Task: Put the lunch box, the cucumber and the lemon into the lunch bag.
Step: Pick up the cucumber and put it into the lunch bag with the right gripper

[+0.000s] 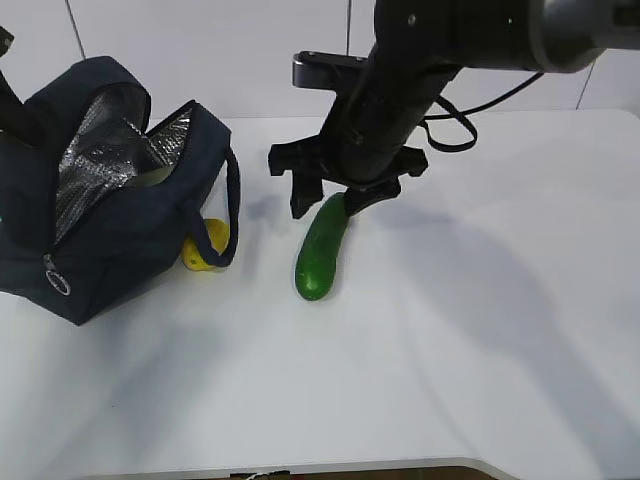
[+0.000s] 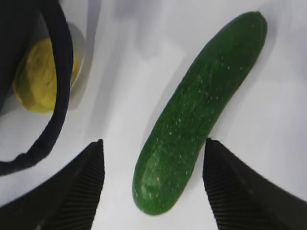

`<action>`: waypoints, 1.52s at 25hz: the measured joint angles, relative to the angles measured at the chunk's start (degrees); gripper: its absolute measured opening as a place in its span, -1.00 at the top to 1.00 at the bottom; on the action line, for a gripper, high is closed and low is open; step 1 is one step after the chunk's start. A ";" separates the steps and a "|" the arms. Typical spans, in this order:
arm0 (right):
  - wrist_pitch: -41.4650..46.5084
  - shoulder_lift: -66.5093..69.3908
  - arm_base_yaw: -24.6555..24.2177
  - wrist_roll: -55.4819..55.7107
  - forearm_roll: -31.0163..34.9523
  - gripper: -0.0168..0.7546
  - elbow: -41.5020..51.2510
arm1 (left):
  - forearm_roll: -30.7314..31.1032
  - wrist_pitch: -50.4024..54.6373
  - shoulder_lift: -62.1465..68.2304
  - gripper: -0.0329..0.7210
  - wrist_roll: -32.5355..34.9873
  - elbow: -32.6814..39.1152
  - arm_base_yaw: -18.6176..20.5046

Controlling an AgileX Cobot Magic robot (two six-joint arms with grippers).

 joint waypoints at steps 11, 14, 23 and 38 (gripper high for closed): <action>-4.16 5.04 0.00 4.62 -3.47 -0.37 -2.01 | 0.00 0.00 0.00 0.91 0.00 0.00 0.00; -4.16 5.66 0.00 6.17 -6.60 -0.37 -2.88 | 0.00 0.00 0.00 0.91 0.00 0.00 0.00; -4.16 7.22 0.00 10.95 -10.19 -0.37 -3.24 | 0.00 0.00 0.00 0.91 0.00 0.00 0.00; -5.48 9.86 0.00 13.14 -10.40 -0.37 -4.63 | 0.00 0.00 0.00 0.91 -0.04 0.00 0.00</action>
